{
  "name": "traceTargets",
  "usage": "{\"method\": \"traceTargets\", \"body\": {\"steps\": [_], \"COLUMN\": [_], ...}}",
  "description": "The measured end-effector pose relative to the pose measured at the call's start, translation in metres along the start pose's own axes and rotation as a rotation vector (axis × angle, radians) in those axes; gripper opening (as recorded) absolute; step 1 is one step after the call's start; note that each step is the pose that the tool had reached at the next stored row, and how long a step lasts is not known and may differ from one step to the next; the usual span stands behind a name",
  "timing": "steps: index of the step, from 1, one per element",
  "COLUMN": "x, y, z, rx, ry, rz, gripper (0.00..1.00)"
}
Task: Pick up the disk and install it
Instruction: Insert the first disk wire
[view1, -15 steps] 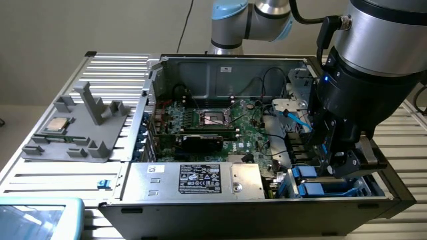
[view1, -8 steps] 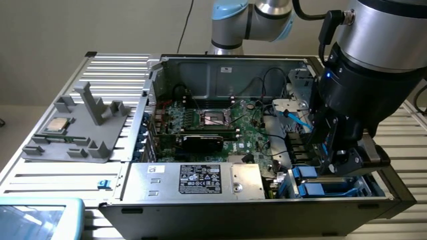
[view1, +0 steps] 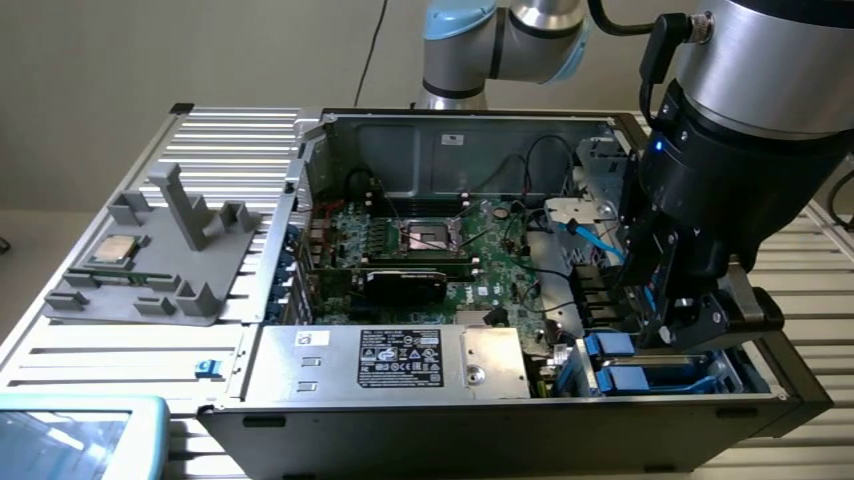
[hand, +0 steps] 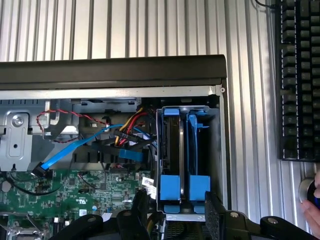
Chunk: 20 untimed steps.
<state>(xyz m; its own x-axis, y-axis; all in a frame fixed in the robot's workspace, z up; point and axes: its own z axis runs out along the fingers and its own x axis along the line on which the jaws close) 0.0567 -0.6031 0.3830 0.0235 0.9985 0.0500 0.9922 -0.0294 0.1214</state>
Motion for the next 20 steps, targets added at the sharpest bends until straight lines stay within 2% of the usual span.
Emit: {"method": "traceTargets", "body": {"steps": [13,16,20], "x": [0.0,0.0,0.001], "y": [0.0002,0.0063,0.0187], "z": [0.0,0.0007,0.0023], "rx": [0.0,0.0066,0.0198], "ry": [0.0,0.0035,0.0075], "rz": [0.0,0.001,0.002], "gripper": [0.58,0.58,0.58]}}
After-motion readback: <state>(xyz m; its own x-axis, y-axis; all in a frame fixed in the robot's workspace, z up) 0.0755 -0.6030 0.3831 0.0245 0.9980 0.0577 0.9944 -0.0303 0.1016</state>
